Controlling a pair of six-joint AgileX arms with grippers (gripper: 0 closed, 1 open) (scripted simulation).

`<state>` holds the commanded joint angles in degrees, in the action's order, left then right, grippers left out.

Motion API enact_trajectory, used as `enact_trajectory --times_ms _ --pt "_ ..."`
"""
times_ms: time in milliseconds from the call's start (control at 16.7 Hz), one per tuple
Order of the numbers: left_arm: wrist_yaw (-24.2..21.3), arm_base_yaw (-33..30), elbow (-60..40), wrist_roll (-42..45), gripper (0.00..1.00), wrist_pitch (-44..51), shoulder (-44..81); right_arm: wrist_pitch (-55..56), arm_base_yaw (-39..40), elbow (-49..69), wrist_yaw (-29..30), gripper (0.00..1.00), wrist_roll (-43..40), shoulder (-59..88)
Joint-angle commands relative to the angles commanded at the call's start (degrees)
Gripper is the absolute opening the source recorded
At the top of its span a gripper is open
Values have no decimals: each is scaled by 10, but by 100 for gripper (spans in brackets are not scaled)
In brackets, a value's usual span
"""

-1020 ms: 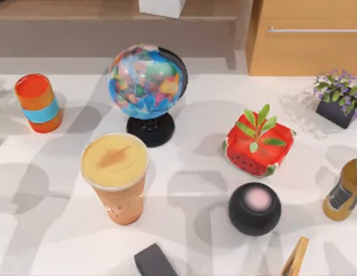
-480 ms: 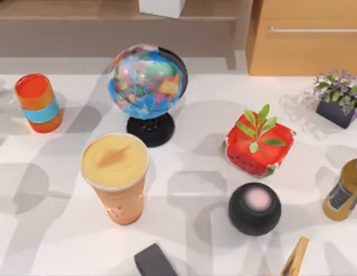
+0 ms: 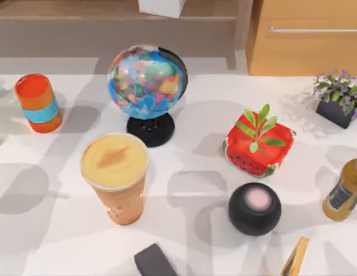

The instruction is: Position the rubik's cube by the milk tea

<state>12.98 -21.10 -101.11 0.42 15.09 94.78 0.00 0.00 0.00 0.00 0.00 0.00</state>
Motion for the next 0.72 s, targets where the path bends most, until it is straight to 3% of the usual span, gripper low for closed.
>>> enact_trajectory --times_ms 480,720 --pt "-95 79 258 -47 0 318 -47 0 0 0 0 100 0 0" --pt "-122 124 352 -71 0 424 -24 0 0 0 0 100 0 0"
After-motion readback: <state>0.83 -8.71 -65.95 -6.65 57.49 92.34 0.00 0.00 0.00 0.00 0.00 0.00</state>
